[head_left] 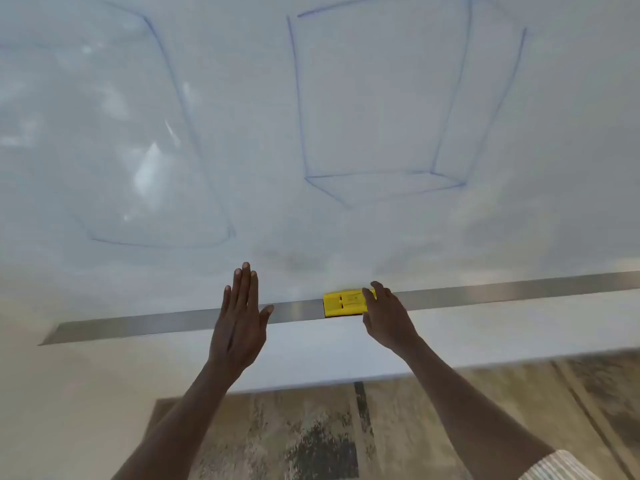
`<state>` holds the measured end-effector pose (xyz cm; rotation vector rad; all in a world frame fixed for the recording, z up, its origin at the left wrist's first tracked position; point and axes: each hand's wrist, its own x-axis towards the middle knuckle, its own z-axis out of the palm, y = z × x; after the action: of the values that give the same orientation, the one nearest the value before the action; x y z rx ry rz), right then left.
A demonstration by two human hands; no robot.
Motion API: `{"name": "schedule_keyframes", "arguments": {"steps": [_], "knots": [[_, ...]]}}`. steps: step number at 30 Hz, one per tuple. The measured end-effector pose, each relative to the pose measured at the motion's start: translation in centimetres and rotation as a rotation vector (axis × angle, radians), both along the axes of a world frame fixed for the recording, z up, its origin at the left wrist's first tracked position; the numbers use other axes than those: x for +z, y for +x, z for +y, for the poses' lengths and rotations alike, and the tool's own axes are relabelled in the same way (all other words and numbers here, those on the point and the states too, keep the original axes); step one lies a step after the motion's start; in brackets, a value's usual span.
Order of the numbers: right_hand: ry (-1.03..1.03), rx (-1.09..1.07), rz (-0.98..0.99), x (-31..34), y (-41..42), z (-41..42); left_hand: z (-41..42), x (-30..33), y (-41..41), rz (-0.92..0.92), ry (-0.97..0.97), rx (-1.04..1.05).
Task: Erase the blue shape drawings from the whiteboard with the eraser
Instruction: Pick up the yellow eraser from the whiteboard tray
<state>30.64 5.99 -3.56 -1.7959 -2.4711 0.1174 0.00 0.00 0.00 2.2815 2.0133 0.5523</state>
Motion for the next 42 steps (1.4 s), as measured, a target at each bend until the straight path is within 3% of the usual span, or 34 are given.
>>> {"name": "schedule_keyframes", "arguments": {"steps": [12,24,36,42], "knots": [[-0.109,0.01,-0.073,-3.5,-0.7,3.6,2.1,-2.3,0.4,-0.008,-0.006,0.072],[-0.151,0.014,-0.096,-2.9,-1.5,5.4,1.9,-2.4,-0.9,-0.024,-0.024,0.095],[0.115,0.019,0.018,-0.6,-1.4,2.7,0.7,-1.5,-1.9,-0.044,0.058,0.09],[0.235,0.07,0.265,1.8,-2.8,0.5,-0.7,0.6,-2.9,-0.081,0.113,0.089]]}}
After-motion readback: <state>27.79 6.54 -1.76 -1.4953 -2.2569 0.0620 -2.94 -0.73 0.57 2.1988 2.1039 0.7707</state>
